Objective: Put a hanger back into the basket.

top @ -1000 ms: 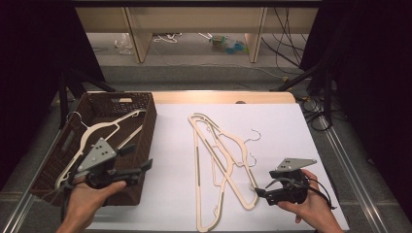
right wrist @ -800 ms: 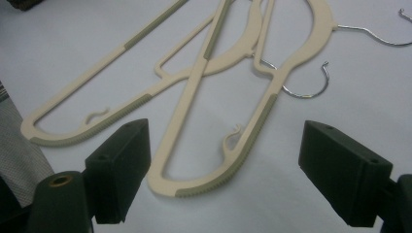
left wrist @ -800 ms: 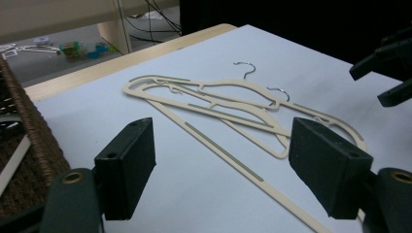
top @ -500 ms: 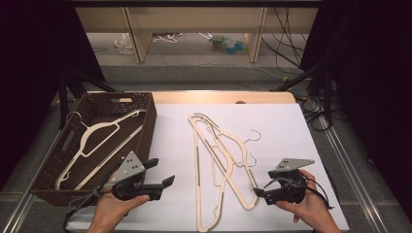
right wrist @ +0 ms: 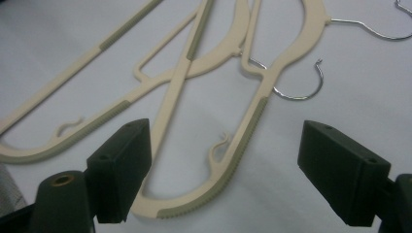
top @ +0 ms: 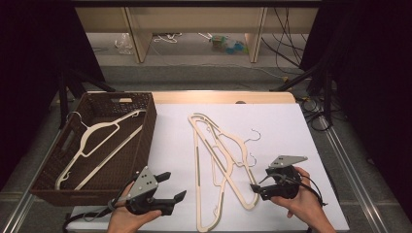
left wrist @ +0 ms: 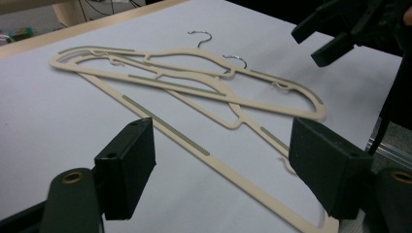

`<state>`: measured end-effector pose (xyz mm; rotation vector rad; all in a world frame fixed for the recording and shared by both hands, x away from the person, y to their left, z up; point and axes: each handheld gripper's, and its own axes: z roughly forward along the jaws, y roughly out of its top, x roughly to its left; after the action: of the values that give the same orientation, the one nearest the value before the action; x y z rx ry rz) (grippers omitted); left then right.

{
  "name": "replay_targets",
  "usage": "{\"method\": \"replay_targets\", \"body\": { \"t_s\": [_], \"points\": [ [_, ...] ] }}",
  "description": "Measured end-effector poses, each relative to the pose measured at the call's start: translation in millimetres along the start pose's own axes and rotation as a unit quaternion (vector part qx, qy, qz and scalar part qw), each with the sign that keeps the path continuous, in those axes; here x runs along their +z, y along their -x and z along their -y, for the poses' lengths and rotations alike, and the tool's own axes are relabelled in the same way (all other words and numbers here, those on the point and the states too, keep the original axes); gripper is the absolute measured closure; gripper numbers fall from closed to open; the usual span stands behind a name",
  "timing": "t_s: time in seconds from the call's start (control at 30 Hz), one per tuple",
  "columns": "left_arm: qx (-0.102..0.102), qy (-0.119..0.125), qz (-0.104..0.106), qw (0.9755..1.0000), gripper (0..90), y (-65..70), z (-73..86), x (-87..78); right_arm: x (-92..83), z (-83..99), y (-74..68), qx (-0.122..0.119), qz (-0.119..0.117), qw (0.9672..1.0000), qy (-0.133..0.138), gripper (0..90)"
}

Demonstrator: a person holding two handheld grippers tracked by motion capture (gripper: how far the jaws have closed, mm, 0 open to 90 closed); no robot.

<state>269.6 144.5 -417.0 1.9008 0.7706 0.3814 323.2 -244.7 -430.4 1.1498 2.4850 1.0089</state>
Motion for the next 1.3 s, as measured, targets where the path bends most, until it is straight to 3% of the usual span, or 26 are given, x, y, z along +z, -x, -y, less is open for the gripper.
{"method": "replay_targets", "body": {
  "t_s": [0.2, 0.23, 0.3, 0.37, 0.43, 0.47, 0.5, 0.53, 0.6, 0.7, 1.0, 1.17, 1.3],
  "points": [
    [0.017, -0.002, -0.002, 0.9998, 25.3, 4.1, 8.2, 1.3, 13.5, -9.2, 4.4, 0.016, 0.018, 0.999, -0.038, 24.1],
    [0.006, 0.002, -0.005, 1.0, 25.3, 3.6, 9.6, 1.0, 20.4, -12.8, 7.0, 0.016, 0.027, 0.9979, -0.057, 24.7],
    [0.006, 0.003, -0.007, 1.0, 24.9, 2.4, 9.6, 0.8, 21.5, -13.5, 6.7, 0.021, 0.029, 0.9974, -0.062, 25.5],
    [-0.016, 0.013, 0.0, 0.9998, 24.9, 1.6, 12.2, 0.7, 31.4, -18.8, 10.5, 0.005, 0.031, 0.9958, -0.085, 27.2],
    [-0.016, 0.014, 0.001, 0.9998, 24.4, 1.7, 12.5, 0.6, 33.9, -20.5, 9.3, 0.013, 0.032, 0.9946, -0.097, 29.0],
    [-0.022, 0.022, 0.003, 0.9995, 24.8, 1.4, 12.8, 1.1, 37.9, -21.6, 11.6, 0.001, 0.032, 0.9948, -0.097, 30.9],
    [-0.044, 0.032, 0.015, 0.9984, 24.9, -0.4, 14.5, 1.1, 41.1, -23.0, 11.7, 0.004, 0.033, 0.9941, -0.103, 31.8],
    [-0.057, 0.021, 0.023, 0.9979, 25.0, -2.3, 16.8, 3.3, 47.6, -26.3, 14.2, -0.003, 0.032, 0.9928, -0.116, 34.9],
    [-0.049, 0.017, 0.013, 0.9985, 24.9, -2.3, 17.8, 3.9, 49.1, -27.4, 15.3, -0.007, 0.029, 0.9922, -0.121, 36.0],
    [-0.02, 0.015, -0.008, 0.9997, 25.0, -5.7, 18.0, 3.7, 57.4, -32.0, 19.2, -0.001, 0.017, 0.9901, -0.14, 41.3],
    [-0.007, 0.012, -0.002, 0.9999, 24.9, -5.7, 17.6, 3.6, 65.9, -36.2, 23.1, -0.005, 0.004, 0.9864, -0.164, 47.9],
    [-0.02, 0.014, 0.001, 0.9997, 24.7, -5.0, 18.3, 4.8, 73.3, -40.0, 21.6, -0.016, 0.009, 0.9827, -0.184, 52.9],
    [-0.019, 0.011, 0.007, 0.9997, 24.6, -4.1, 18.7, 4.8, 75.0, -42.9, 20.2, -0.021, 0.019, 0.9799, -0.198, 56.1]
  ]
}}
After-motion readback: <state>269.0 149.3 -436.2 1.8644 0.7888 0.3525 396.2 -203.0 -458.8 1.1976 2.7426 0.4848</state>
